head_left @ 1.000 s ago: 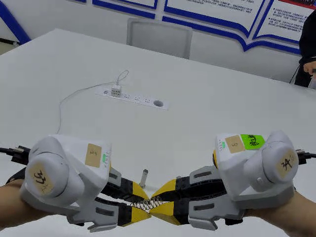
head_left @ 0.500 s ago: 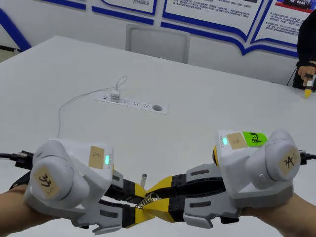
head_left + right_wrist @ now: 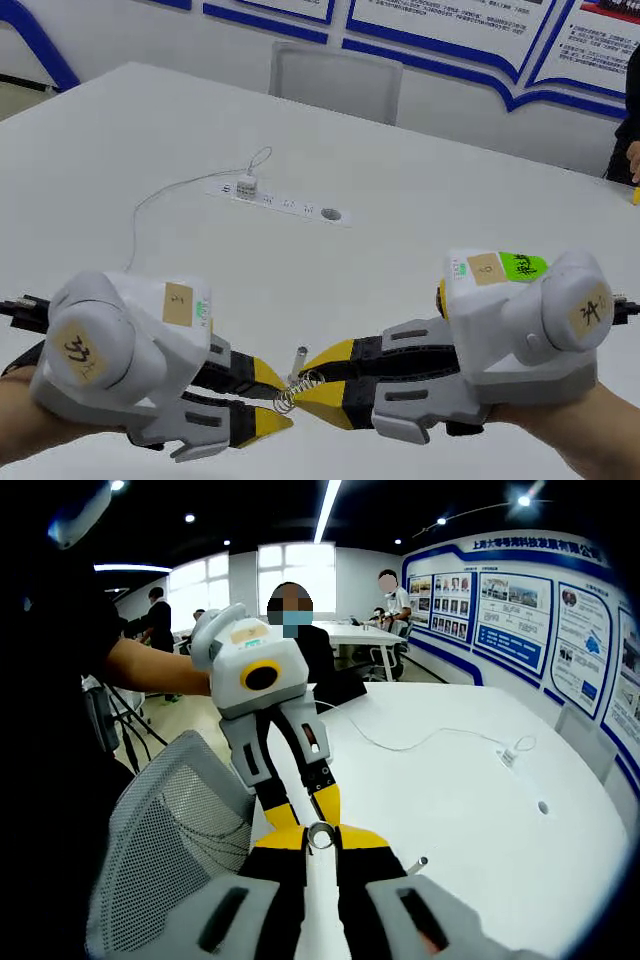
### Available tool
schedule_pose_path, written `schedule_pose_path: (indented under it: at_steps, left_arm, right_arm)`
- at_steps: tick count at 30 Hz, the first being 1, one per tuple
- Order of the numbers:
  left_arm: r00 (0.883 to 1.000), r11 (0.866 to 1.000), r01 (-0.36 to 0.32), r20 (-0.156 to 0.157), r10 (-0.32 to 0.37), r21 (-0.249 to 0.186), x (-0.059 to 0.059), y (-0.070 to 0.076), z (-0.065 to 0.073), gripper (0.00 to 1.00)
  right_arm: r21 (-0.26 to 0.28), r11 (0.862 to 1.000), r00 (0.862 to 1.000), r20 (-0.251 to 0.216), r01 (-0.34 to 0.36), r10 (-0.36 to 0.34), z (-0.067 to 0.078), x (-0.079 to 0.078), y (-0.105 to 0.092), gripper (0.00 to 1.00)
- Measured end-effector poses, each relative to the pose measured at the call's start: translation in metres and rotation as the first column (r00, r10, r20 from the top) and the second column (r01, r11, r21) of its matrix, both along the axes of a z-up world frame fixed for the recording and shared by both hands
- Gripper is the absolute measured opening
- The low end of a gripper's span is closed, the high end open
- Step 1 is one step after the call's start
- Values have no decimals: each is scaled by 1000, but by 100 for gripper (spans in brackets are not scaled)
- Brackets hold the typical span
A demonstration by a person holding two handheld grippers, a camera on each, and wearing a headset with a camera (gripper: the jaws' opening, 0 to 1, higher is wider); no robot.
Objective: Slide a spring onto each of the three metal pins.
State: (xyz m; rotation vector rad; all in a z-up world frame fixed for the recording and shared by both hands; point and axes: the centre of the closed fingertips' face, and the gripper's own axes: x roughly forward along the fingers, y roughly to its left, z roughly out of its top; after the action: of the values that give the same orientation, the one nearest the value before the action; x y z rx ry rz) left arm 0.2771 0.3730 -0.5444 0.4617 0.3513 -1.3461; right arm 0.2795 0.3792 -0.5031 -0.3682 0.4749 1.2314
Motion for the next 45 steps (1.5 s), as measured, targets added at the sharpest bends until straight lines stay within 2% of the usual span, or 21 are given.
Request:
schedule_pose_path:
  at_steps: [2, 6, 8, 14, 16, 20, 23, 31, 36, 40, 43, 45]
  left_arm:
    - [999, 999, -34, 0, 34, 0, 5, 8, -2, 14]
    - [991, 991, -128, -40, 126, -48, 15, 19, 1, 17]
    - [988, 988, -147, -65, 143, -57, 15, 23, 0, 19]
    - [980, 981, -189, -61, 187, -34, 20, 35, -6, 25]
    - [977, 979, -202, -76, 200, -19, 21, 40, -11, 27]
    - [971, 974, -227, -76, 226, -7, 24, 47, -14, 30]
    - [965, 968, -249, -83, 247, -17, 26, 51, -13, 31]
    - [956, 959, -283, -90, 281, -12, 30, 59, -17, 33]
    - [952, 956, -293, -95, 291, -4, 32, 60, -20, 40]
    - [949, 953, -303, -89, 301, -6, 35, 62, -20, 43]
    - [941, 944, -329, -85, 326, -17, 42, 66, -18, 46]
    - [936, 939, -344, -87, 341, -22, 45, 69, -17, 48]
  right_arm:
    - [-5, 1000, 1000, 1, 12, -12, -1, 8, -1, 10]
    - [-27, 998, 998, 16, 54, -53, 0, 28, -7, 11]
    - [-32, 996, 997, 25, 78, -77, 2, 37, -11, 11]
    - [-38, 987, 988, 26, 156, -155, 1, 67, -27, 11]
    - [-47, 985, 986, 29, 165, -163, 0, 73, -30, 11]
    - [-62, 983, 985, 31, 172, -171, -5, 80, -33, 11]
    - [-85, 981, 985, 36, 174, -171, -12, 85, -34, 11]
    - [-114, 975, 982, 16, 189, -188, -33, 96, -34, 11]
    - [-110, 970, 975, -27, 217, -221, -42, 101, -34, 11]
    - [-142, 968, 977, -18, 208, -212, -48, 101, -35, 11]
    - [-190, 963, 981, -1, 189, -193, -58, 101, -36, 11]
    - [-204, 963, 983, -4, 177, -181, -62, 100, -35, 11]
